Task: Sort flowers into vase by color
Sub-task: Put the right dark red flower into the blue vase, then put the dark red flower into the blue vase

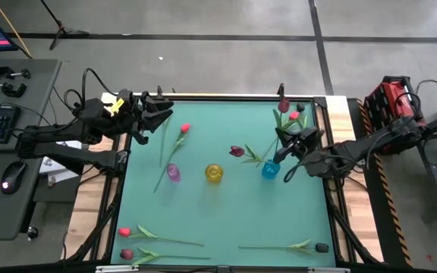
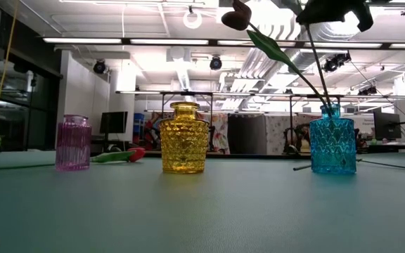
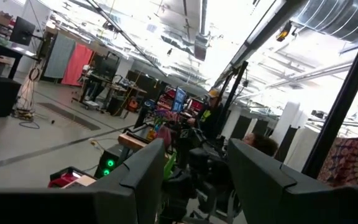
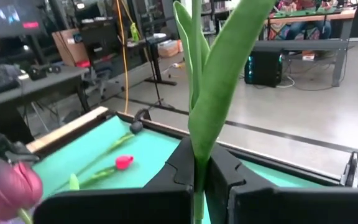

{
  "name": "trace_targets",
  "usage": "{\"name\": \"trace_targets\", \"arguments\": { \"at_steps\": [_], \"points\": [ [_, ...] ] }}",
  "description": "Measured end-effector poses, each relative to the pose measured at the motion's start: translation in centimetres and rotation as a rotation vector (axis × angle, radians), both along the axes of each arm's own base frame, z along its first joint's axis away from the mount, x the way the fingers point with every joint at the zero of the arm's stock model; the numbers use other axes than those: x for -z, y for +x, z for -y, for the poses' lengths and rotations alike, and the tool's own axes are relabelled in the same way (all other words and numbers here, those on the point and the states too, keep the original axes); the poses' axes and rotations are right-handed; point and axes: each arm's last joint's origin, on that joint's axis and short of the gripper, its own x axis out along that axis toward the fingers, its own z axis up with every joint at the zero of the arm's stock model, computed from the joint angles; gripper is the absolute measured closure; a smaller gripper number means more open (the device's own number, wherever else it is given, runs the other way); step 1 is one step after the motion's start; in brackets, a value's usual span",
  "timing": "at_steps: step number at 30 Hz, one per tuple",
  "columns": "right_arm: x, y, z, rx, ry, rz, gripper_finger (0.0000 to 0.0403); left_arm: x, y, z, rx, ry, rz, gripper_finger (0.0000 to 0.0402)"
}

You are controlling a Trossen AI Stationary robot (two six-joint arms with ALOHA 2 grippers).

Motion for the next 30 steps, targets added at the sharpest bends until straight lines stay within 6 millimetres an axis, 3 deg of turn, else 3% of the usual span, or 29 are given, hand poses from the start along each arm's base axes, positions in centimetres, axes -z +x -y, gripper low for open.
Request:
{"name": "trace_targets", "arguments": {
  "at_steps": [7, 11, 15, 23, 26, 30],
  "points": [
    [0.5, 0.4, -0.2, -0.005, -0.013, -0.035, 0.0402, 0.0, 0.0, 0.0, 0.0, 0.0, -0.001, 0.0238],
    [0.1, 0.3, -0.2, -0.054, 0.013, -0.032, 0.038, 0.0, 0.0, 0.0, 0.0, 0.0, -0.001, 0.0238],
    [-1.0, 0.3, -0.4, -0.145, 0.057, -0.03, 0.0318, 0.0, -0.1, 0.0, 0.0, 0.0, -0.001, 0.0238],
    [-3.2, -0.3, -0.4, -0.294, 0.128, -0.157, 0.0151, -0.1, -0.3, 0.0, -0.001, 0.001, 0.004, 0.0238],
    [-4.4, -0.9, -0.3, -0.355, 0.197, -0.204, 0.0114, -0.1, -0.4, 0.0, -0.004, 0.009, 0.003, 0.0238],
    [-6.7, -1.8, -0.3, -0.44, 0.291, -0.221, 0.0097, -0.2, -0.6, 0.0, -0.007, 0.017, 0.009, 0.0238]
  ]
}}
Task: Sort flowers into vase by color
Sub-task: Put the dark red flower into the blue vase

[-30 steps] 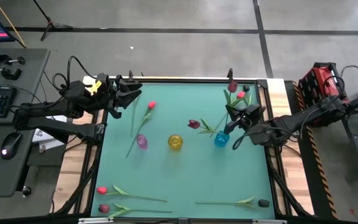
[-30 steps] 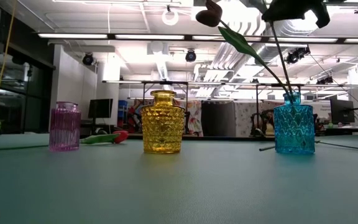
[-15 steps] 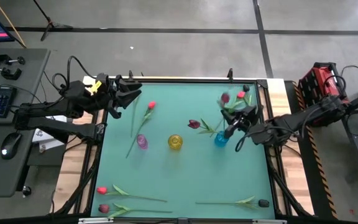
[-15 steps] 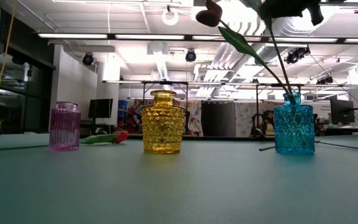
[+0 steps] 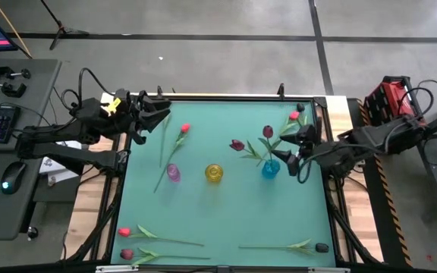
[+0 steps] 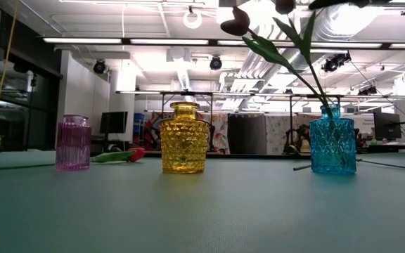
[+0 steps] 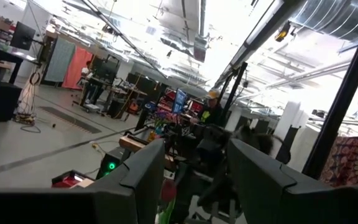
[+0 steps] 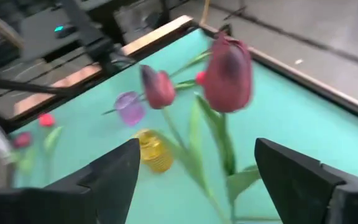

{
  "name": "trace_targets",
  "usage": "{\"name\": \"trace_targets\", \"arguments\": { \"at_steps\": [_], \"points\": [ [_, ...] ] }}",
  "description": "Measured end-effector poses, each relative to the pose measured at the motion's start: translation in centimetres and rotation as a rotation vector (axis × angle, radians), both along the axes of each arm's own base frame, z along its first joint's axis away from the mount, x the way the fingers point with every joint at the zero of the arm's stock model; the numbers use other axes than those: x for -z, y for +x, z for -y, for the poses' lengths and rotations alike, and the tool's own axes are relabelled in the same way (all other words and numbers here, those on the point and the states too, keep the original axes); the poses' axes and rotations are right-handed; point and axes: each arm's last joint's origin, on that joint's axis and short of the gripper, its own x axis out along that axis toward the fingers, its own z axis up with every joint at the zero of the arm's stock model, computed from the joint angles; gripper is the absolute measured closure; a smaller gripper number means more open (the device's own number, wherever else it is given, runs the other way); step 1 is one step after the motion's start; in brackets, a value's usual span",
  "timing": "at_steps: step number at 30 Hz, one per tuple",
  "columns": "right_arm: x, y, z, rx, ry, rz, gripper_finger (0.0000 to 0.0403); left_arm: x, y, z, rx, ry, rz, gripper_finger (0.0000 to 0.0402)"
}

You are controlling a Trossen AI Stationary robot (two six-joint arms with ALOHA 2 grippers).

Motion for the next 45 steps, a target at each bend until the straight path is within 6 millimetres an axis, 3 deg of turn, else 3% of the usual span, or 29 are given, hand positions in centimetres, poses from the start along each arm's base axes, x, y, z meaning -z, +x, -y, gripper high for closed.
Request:
{"name": "trace_targets", "arguments": {
  "at_steps": [6, 13, 20, 27, 33, 39, 45],
  "points": [
    [-3.4, -0.7, 0.0, -0.087, 0.091, 0.069, 0.0096, 0.2, -0.6, 0.2, 0.046, -0.018, -0.035, 0.0238],
    [-3.8, -0.7, -0.1, -0.13, 0.126, 0.083, 0.0096, 3.5, -1.0, 2.0, 0.531, -0.369, -0.396, 0.0238],
    [-3.7, -0.5, -0.3, -0.146, 0.135, 0.077, 0.0096, 6.7, 1.0, 8.0, 0.801, -0.494, -0.748, 0.0248],
    [-3.7, -0.5, -0.4, -0.176, 0.161, 0.076, 0.0096, 12.1, 1.8, 16.8, 0.971, -0.457, -1.19, 0.0268],
    [-3.7, -0.5, -0.4, -0.216, 0.129, 0.06, 0.0096, 17.4, 2.3, 23.3, 0.919, -0.407, -1.429, 0.0275],
    [-3.6, -0.5, -0.5, -0.255, 0.102, 0.041, 0.0096, 20.6, 4.1, 27.2, 0.802, -0.349, -1.542, 0.0275],
    [-3.5, -0.5, -0.6, -0.28, 0.11, 0.026, 0.0096, 23.1, 5.0, 29.0, 0.692, -0.248, -1.697, 0.0275]
  ]
}}
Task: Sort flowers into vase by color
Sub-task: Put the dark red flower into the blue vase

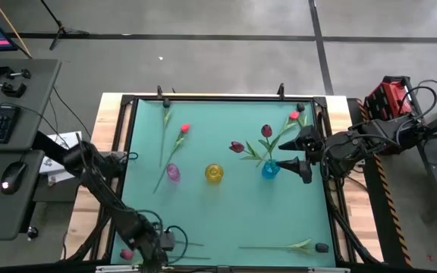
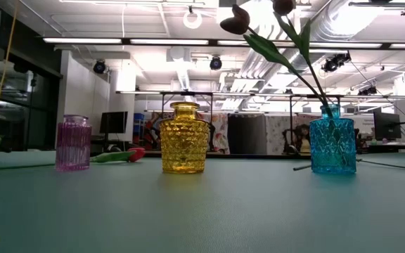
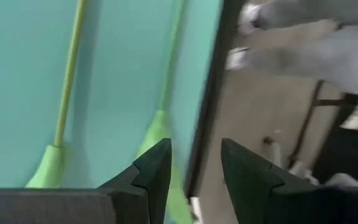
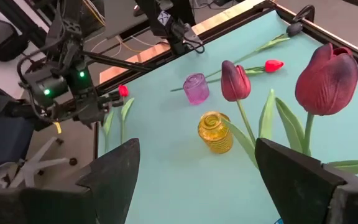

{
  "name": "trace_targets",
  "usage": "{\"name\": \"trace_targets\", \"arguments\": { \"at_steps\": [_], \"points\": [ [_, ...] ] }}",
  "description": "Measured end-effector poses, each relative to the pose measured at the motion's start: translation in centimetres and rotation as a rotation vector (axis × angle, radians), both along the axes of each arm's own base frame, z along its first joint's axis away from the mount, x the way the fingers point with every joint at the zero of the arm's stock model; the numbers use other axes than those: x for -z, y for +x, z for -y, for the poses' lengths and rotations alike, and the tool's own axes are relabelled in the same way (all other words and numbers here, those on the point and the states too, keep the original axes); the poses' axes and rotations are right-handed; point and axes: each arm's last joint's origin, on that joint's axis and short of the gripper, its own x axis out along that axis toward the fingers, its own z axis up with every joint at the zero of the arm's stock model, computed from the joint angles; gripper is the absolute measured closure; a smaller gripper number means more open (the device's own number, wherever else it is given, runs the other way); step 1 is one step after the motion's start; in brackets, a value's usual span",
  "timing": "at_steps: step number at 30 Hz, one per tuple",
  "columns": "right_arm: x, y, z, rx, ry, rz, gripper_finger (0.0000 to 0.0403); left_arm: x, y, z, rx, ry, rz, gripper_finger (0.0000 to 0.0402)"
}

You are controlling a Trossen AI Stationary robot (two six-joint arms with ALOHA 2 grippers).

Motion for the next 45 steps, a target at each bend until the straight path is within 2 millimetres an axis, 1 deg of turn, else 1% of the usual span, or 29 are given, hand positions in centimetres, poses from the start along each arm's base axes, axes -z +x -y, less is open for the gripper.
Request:
{"name": "trace_targets", "arguments": {
  "at_steps": [4, 11, 18, 20, 21, 23, 24, 27, 30, 32, 33, 35, 38, 42, 45],
  "points": [
    [0.0, 0.0, 0.0, 0.001, 0.004, 0.001, 0.0096, 1.2, 0.0, 0.8, 0.021, 0.056, -0.004, 0.0275],
    [0.0, 0.0, 0.0, 0.001, 0.01, 0.0, 0.0096, 3.0, -1.0, 1.8, 0.051, 0.123, -0.007, 0.0275],
    [-0.2, 0.1, 0.0, 0.009, 0.035, 0.019, 0.0096, 4.1, -1.1, 2.1, 0.021, 0.168, -0.014, 0.0279],
    [-0.3, 0.1, -0.1, 0.004, 0.046, 0.03, 0.0096, 4.3, -1.1, 1.9, 0.005, 0.183, -0.024, 0.0298],
    [-0.3, 0.1, -0.1, -0.001, 0.051, 0.034, 0.0096, 4.3, -1.1, 1.8, -0.001, 0.193, -0.03, 0.0316],
    [-0.4, 0.2, -0.2, -0.009, 0.061, 0.046, 0.0096, 4.4, -1.1, 1.6, -0.005, 0.207, -0.041, 0.0368],
    [-0.5, 0.2, -0.2, -0.013, 0.065, 0.051, 0.0096, 4.4, -1.1, 1.5, -0.006, 0.212, -0.047, 0.0384],
    [-0.6, 0.3, -0.2, -0.016, 0.073, 0.067, 0.0096, 4.4, -1.0, 1.3, -0.011, 0.217, -0.053, 0.0392],
    [-0.8, 0.2, -0.3, -0.033, 0.086, 0.082, 0.0096, 3.2, -0.9, 1.0, -0.009, 0.188, -0.03, 0.0399],
    [-1.1, 0.1, -0.3, -0.055, 0.105, 0.104, 0.0096, 1.9, -1.0, 0.3, 0.001, 0.192, -0.002, 0.04],
    [-1.3, 0.1, -0.3, -0.07, 0.107, 0.118, 0.0096, 0.7, -1.0, 0.0, 0.007, 0.169, 0.032, 0.04],
    [-1.8, 0.0, -0.3, -0.088, 0.116, 0.162, 0.0096, -2.3, -0.9, -0.6, 0.012, 0.108, 0.114, 0.0401],
    [-2.6, -0.2, -0.2, -0.108, 0.117, 0.238, 0.0096, -5.9, -1.0, -2.5, 0.007, 0.058, 0.217, 0.0401],
    [-3.8, -0.4, -0.2, -0.154, 0.133, 0.346, 0.0096, -11.0, -0.8, -6.0, -0.086, -0.041, 0.391, 0.0401],
    [-4.5, -0.2, -0.5, -0.2, 0.163, 0.417, 0.0096, -14.3, -0.6, -9.0, -0.183, -0.091, 0.538, 0.0402]
  ]
}}
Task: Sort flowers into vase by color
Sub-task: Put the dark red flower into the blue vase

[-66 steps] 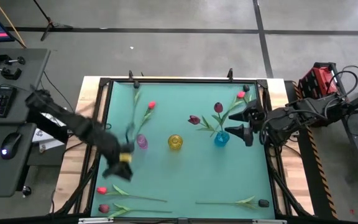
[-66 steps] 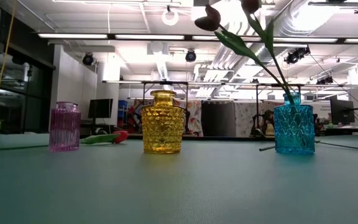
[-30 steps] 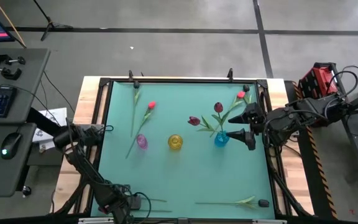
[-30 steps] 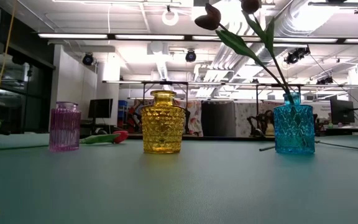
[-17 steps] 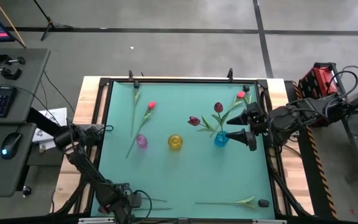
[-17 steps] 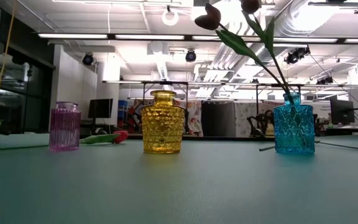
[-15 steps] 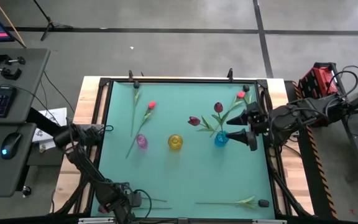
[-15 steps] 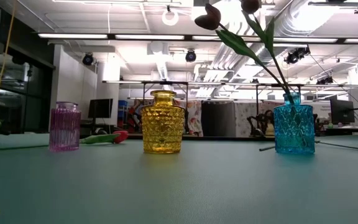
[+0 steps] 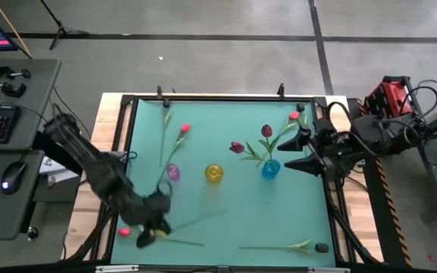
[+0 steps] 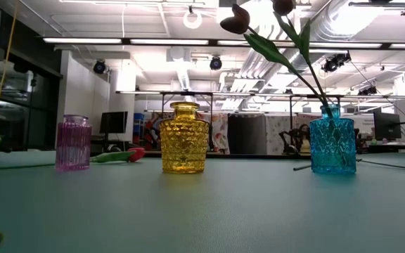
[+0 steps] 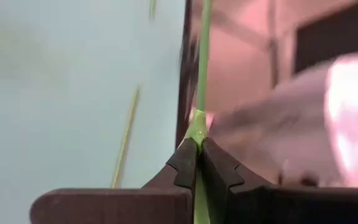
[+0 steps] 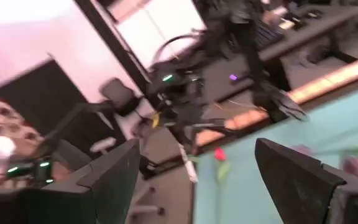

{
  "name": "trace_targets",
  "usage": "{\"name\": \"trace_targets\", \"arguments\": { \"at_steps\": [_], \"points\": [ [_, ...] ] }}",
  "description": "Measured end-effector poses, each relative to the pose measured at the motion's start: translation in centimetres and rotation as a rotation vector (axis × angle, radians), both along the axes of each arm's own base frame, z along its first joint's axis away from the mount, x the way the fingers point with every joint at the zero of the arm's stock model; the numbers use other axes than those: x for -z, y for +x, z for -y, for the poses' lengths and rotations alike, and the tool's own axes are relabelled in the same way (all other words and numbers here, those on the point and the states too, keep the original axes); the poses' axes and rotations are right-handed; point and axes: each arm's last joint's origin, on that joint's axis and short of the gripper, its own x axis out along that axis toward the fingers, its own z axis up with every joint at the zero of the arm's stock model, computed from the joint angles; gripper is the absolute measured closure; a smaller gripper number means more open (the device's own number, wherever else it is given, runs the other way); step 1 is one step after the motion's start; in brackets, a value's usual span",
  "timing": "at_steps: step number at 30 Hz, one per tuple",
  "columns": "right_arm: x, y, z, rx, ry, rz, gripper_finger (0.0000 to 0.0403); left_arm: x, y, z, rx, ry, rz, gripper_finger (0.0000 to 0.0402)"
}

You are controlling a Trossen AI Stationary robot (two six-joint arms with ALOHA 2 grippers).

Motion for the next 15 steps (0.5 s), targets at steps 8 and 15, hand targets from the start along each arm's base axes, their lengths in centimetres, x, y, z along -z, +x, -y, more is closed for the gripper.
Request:
{"name": "trace_targets", "arguments": {
  "at_steps": [8, 15],
  "points": [
    [-1.1, 3.4, -1.6, -0.054, -0.043, 0.213, 0.0096, -8.2, 0.2, -7.3, -0.317, -0.093, 0.586, 0.0401],
    [-1.6, 8.3, -2.5, 0.117, -0.419, 0.329, 0.0096, -12.0, 1.1, -11.3, -0.537, -0.431, 0.844, 0.0401]
  ]
}}
